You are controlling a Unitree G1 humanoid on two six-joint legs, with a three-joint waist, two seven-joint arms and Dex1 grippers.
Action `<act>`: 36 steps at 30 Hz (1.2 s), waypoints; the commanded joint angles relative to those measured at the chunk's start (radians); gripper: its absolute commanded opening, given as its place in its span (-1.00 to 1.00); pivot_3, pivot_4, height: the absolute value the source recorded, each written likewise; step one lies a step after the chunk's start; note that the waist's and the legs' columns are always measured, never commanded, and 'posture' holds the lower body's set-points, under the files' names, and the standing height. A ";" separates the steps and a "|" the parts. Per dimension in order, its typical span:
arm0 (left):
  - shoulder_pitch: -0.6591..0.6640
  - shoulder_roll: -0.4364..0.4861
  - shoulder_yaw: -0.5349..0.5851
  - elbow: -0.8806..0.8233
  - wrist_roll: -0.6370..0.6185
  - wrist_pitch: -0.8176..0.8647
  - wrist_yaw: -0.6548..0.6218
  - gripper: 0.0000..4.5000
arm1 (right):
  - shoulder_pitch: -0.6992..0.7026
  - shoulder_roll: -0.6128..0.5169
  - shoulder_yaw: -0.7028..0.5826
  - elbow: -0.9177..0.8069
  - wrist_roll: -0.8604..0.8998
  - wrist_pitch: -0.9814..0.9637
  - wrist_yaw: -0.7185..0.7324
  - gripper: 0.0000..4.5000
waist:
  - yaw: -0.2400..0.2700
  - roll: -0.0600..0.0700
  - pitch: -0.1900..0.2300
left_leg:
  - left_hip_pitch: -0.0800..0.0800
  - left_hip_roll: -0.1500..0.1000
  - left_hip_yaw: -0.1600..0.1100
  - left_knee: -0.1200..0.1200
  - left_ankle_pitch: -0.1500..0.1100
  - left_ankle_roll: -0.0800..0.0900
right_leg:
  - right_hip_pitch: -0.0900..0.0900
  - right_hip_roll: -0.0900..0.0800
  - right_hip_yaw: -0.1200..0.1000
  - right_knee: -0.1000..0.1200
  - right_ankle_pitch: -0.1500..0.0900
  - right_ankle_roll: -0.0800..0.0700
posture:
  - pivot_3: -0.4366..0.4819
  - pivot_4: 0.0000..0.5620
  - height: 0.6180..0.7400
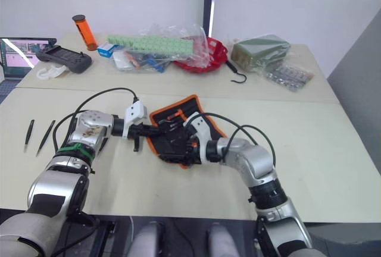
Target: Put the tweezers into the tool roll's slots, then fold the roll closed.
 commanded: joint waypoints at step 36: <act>0.012 0.054 -0.044 0.068 0.050 -0.004 0.153 -1.00 | -0.058 0.121 0.079 0.605 -0.295 -0.565 0.276 -0.99 | -0.016 0.007 -0.006 | 0.014 0.000 -0.002 -0.003 0.000 -0.001 | 0.016 0.000 -0.003 -0.003 -0.001 -0.001 | -0.05 -0.47 0.97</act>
